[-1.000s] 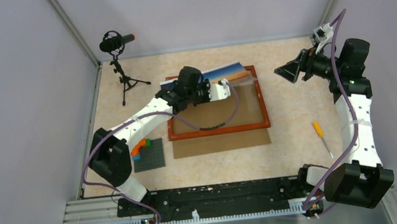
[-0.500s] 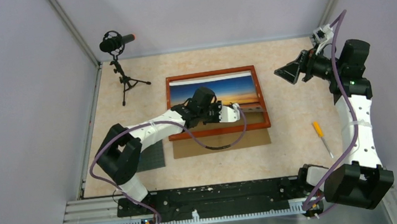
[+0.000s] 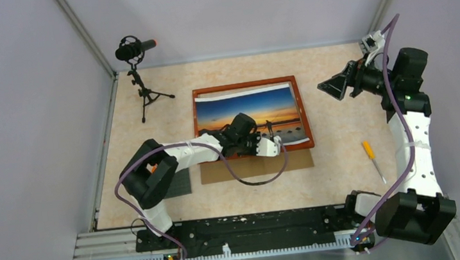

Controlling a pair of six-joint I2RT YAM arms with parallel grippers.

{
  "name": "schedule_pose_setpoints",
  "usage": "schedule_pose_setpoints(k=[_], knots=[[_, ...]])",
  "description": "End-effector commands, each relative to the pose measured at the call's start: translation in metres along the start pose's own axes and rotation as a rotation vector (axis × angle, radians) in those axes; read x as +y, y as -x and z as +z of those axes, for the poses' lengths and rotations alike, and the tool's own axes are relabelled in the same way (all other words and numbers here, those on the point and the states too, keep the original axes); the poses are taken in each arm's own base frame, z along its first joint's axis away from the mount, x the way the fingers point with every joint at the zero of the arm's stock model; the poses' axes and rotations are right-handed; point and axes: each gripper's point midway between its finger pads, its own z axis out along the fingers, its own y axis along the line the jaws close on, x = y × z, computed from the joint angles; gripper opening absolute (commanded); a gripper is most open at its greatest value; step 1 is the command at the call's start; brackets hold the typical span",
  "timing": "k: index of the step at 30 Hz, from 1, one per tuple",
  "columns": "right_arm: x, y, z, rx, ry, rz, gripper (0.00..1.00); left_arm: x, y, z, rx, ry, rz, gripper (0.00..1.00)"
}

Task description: Take the photo out of the frame

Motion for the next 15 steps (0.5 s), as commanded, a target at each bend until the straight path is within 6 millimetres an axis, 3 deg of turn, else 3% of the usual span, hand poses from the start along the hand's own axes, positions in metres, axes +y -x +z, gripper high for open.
schedule_pose_setpoints(k=[1,9,15], knots=[[0.006,0.008,-0.007,-0.026,-0.003,-0.059,0.88,-0.03,0.004,0.007,-0.003,-0.068,0.045,0.0],[0.005,0.008,-0.007,-0.023,-0.003,-0.065,0.88,-0.055,0.015,0.005,0.01,-0.126,0.011,0.0],[0.004,0.008,-0.007,-0.022,-0.005,-0.071,0.88,-0.085,0.011,-0.008,0.031,-0.206,-0.023,0.0]])
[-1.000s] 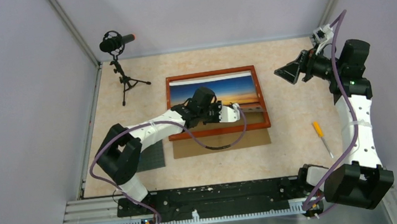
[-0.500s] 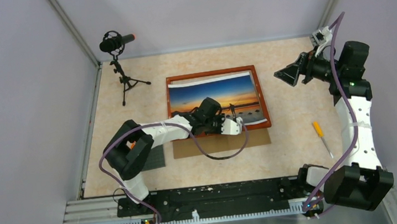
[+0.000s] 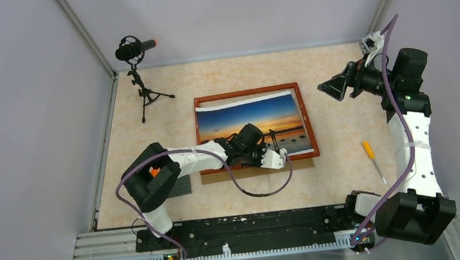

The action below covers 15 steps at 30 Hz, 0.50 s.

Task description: Take the photo out of the frame

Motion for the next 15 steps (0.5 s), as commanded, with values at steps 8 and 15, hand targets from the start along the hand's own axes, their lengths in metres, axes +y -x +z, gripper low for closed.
schedule_pose_setpoints(k=[8,15], knots=[[0.005,0.005,-0.004,-0.023,0.017,-0.042,0.88,-0.035,-0.014,-0.018,0.025,-0.052,-0.008,0.0],[0.008,0.002,-0.002,-0.029,0.05,-0.017,0.89,-0.009,-0.002,-0.012,-0.001,0.03,0.029,0.0]])
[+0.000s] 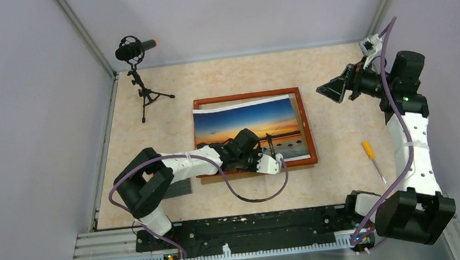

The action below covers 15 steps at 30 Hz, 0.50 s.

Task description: Take the photo out of the frame

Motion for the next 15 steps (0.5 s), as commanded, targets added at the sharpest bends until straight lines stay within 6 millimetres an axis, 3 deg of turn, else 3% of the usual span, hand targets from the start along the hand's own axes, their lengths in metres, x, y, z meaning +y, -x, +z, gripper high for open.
schedule_pose_setpoints(k=[1,8,10,11,15], knots=[[0.009,0.01,-0.004,-0.036,0.034,-0.041,0.89,0.015,0.01,0.003,-0.032,0.053,0.048,0.0],[0.01,0.007,-0.004,-0.033,0.043,-0.037,0.89,0.023,0.02,0.005,-0.067,0.072,0.079,0.0],[0.012,0.005,-0.005,-0.032,0.048,-0.038,0.89,0.025,0.017,0.005,-0.039,0.068,0.062,0.27],[0.012,0.004,-0.005,-0.031,0.047,-0.039,0.89,0.026,0.017,0.002,-0.032,0.068,0.054,0.36],[0.011,0.001,-0.006,-0.02,0.038,-0.049,0.89,0.025,0.026,-0.02,-0.048,0.043,0.026,0.58]])
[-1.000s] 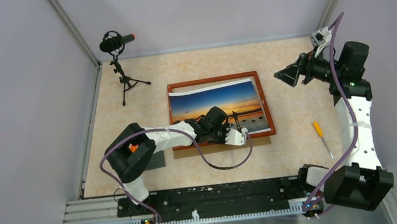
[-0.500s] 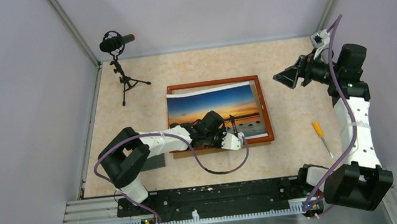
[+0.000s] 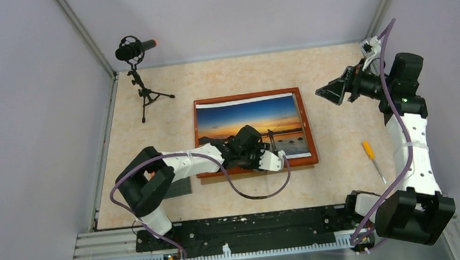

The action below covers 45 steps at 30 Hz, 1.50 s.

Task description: Take the photo out of the frame

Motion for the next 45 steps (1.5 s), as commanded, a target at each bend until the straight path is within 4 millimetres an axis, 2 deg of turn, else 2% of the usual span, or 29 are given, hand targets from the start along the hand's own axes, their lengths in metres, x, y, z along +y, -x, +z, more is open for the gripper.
schedule_pose_setpoints(k=[1,7,12,14,15,18,20,23,25,30,34,37,38,41,45], knots=[[0.008,0.008,-0.007,-0.026,0.004,-0.078,0.89,0.008,0.022,-0.029,-0.048,-0.011,-0.026,0.62],[0.007,0.006,-0.006,-0.025,0.011,-0.074,0.89,0.028,0.057,-0.076,-0.125,0.006,-0.097,0.95],[0.003,0.007,-0.003,-0.026,0.017,-0.037,0.89,0.059,0.072,-0.11,-0.129,0.074,-0.182,0.99],[0.003,0.009,-0.002,-0.023,0.024,-0.02,0.89,0.081,0.072,-0.126,-0.147,0.104,-0.256,0.99],[0.002,0.009,-0.001,-0.021,0.025,-0.011,0.89,0.1,0.076,-0.14,-0.177,0.127,-0.299,0.99],[-0.005,0.013,0.003,-0.017,0.017,0.006,0.89,0.14,0.066,-0.168,-0.195,0.185,-0.43,0.99],[-0.014,0.014,0.007,0.004,-0.004,0.05,0.89,0.163,0.053,-0.183,-0.148,0.252,-0.473,0.99],[-0.027,0.006,0.02,0.083,-0.002,0.104,0.89,0.181,0.027,-0.201,-0.062,0.323,-0.54,0.99],[-0.031,-0.002,0.031,0.145,-0.004,0.11,0.89,0.187,0.002,-0.213,-0.033,0.33,-0.637,0.99],[-0.042,-0.037,0.049,0.278,-0.032,0.056,0.89,0.184,-0.062,-0.242,-0.009,0.399,-0.899,0.99],[-0.065,-0.08,0.041,0.385,-0.114,0.041,0.89,0.142,-0.116,-0.241,0.011,0.346,-1.109,0.99],[-0.075,-0.105,0.032,0.437,-0.161,0.014,0.89,0.104,-0.148,-0.237,0.02,0.28,-1.261,0.99],[-0.077,-0.112,0.029,0.451,-0.171,0.005,0.9,0.094,-0.156,-0.234,0.044,0.273,-1.307,0.99],[-0.082,-0.126,0.022,0.474,-0.2,0.012,0.9,0.068,-0.16,-0.225,0.077,0.235,-1.396,0.99],[-0.091,-0.134,0.012,0.456,-0.234,0.05,0.9,0.053,-0.171,-0.219,0.101,0.265,-1.448,0.99]])
